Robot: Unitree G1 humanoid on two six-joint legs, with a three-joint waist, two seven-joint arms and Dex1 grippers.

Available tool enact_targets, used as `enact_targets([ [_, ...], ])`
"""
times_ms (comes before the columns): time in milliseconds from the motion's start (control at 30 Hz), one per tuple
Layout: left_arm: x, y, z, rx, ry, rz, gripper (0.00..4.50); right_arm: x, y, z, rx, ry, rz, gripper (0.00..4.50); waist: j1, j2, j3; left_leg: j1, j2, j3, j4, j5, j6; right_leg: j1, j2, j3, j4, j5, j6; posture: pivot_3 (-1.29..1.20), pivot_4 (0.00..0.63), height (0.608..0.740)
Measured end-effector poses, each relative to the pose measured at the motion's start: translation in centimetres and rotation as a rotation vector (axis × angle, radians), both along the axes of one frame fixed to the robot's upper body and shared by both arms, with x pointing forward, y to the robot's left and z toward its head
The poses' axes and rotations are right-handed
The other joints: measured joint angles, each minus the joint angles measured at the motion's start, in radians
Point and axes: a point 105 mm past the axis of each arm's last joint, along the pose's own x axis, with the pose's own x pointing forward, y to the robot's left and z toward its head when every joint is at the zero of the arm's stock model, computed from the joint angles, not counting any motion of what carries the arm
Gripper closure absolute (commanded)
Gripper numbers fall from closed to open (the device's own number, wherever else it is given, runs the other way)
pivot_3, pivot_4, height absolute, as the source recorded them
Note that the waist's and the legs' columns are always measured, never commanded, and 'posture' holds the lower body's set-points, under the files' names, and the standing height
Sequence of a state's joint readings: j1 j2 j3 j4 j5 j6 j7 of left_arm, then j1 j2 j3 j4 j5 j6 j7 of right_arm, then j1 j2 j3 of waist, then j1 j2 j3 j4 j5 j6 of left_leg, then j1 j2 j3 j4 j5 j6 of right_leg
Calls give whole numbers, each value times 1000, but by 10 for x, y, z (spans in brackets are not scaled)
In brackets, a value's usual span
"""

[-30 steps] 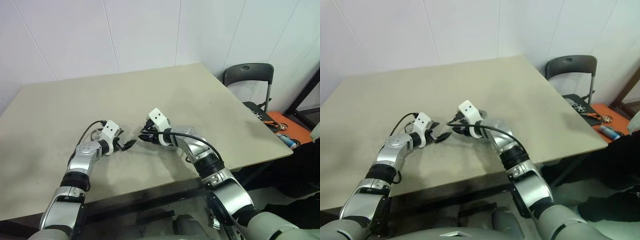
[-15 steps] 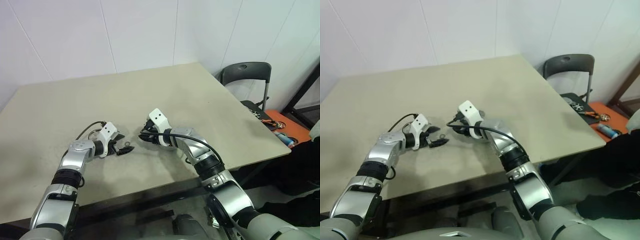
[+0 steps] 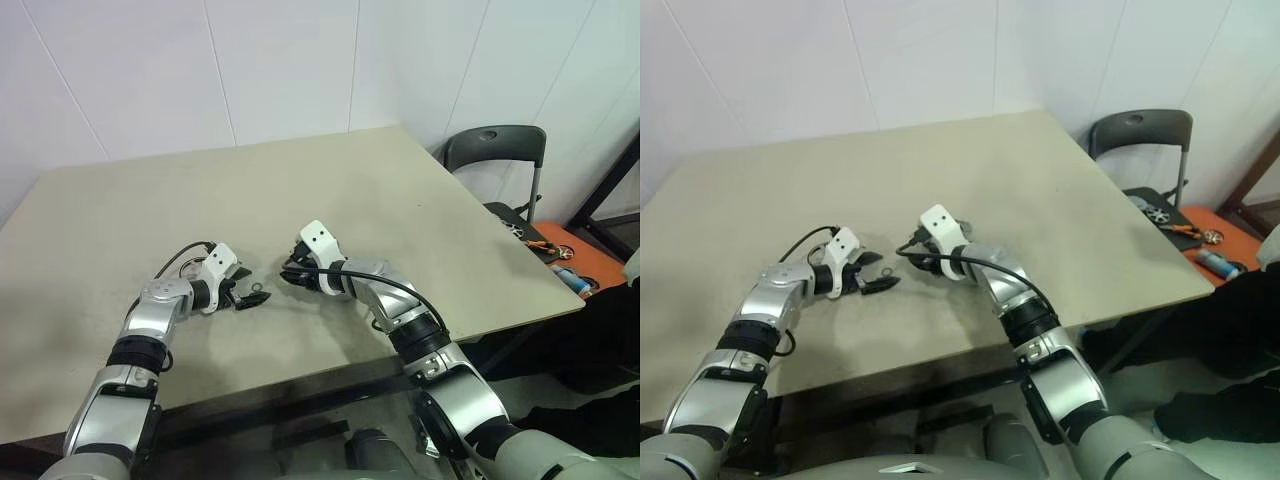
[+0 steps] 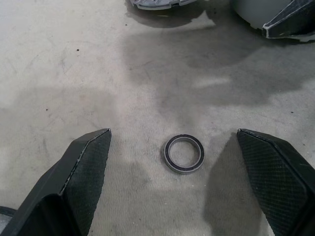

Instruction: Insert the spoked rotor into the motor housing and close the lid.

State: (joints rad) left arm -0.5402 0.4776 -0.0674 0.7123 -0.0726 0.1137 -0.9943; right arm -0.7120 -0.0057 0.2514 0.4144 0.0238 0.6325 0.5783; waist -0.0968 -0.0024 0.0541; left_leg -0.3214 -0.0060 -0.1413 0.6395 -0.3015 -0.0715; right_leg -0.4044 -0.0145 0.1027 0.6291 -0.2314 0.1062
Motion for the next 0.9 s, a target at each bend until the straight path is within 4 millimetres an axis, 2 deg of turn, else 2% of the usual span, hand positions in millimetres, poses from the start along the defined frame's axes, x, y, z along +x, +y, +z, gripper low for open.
enact_targets([
  [167, 0, -3, -1, 5, -10, -15, 1561, 1, 0, 0, 0, -2, -6, 2128, 1, 0, 0, 0, 0, 0, 0, 0, 0, 0, 0, 0, 0, 0, 0, 0, 0, 740],
  [433, 1, -5, -1, 13, 0, -15, 1561, 1, -1, 0, -1, -3, -11, 2128, 1, 0, 0, 1, 0, 0, 0, 0, 0, 2, 0, 0, 0, -1, -3, 0, 0, 740],
  [567, 1, -4, 0, 11, 13, -24, 2372, 1, -1, 0, -1, -4, -13, 2128, -1, 0, 0, 1, 0, 0, 0, 0, 0, 1, 0, 0, 0, -1, -2, 0, 0, 740],
  [700, 2, -4, 1, 15, 12, -19, 3646, 2, -1, 1, 0, -6, -21, 2128, 0, 0, 0, 1, 0, 0, -3, 0, 0, 0, 0, 0, -1, -1, -2, 0, 0, 740],
  [733, 2, -4, 1, 15, 13, -19, 3816, 2, -1, 1, 0, -6, -21, 2128, 0, 0, 0, 1, 0, 0, -3, 0, 0, 0, 0, 0, -1, 0, 0, 0, 0, 740],
  [900, 3, -3, 1, 16, 21, -21, 3810, 1, 1, 1, 3, -5, -19, 2128, 1, 0, 0, 2, 0, 0, -4, 0, 0, 0, 0, 0, -1, 0, 0, 0, 0, 740],
])
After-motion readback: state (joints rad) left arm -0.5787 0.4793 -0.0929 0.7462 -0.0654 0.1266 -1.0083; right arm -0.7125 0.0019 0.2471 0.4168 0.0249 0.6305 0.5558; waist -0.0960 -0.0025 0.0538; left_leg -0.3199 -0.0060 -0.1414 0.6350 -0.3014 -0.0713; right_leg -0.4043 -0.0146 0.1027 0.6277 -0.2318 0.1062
